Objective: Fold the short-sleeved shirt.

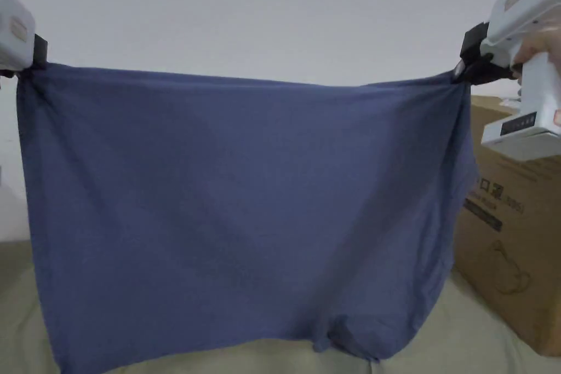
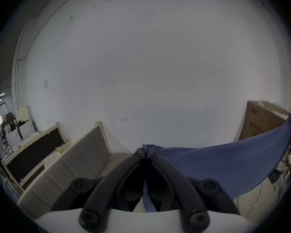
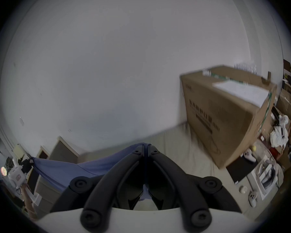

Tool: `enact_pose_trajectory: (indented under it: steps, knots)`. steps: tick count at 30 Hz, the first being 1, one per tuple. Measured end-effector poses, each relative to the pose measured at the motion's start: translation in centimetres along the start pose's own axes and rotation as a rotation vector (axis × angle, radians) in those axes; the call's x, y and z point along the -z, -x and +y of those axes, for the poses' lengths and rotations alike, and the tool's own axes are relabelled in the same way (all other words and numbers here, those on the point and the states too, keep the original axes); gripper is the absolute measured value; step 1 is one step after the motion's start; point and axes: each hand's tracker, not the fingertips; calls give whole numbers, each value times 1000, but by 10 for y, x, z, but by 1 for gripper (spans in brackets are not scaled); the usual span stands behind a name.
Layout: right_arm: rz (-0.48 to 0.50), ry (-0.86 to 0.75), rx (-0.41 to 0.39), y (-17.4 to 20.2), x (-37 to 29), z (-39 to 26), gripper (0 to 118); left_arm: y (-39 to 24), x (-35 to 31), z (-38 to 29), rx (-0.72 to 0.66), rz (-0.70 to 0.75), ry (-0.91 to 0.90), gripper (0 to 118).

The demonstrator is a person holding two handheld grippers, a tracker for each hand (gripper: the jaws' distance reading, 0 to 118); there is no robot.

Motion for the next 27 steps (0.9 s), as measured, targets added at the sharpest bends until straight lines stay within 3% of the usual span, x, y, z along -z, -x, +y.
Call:
enact_pose_trajectory:
  steps: [4,8,12,14,20,27]
  knots:
    - [-67,181,-8,-29,77,-79,4,-26,44,-87,-30,-52,152,2]
    - [-123,339,35,-64,144,-169,4,-49,78,-188,-4,-33,344,2]
    - [-164,544,-8,-95,183,-270,4,-58,81,-291,-98,-74,513,2]
    - [-173,589,12,-114,190,-306,4,-59,71,-333,-133,-77,554,2]
    - [-121,609,30,-146,153,-357,4,-32,1,-402,-105,-89,603,2]
    - [-14,531,46,-162,26,-388,4,22,-125,-408,-208,-132,551,2]
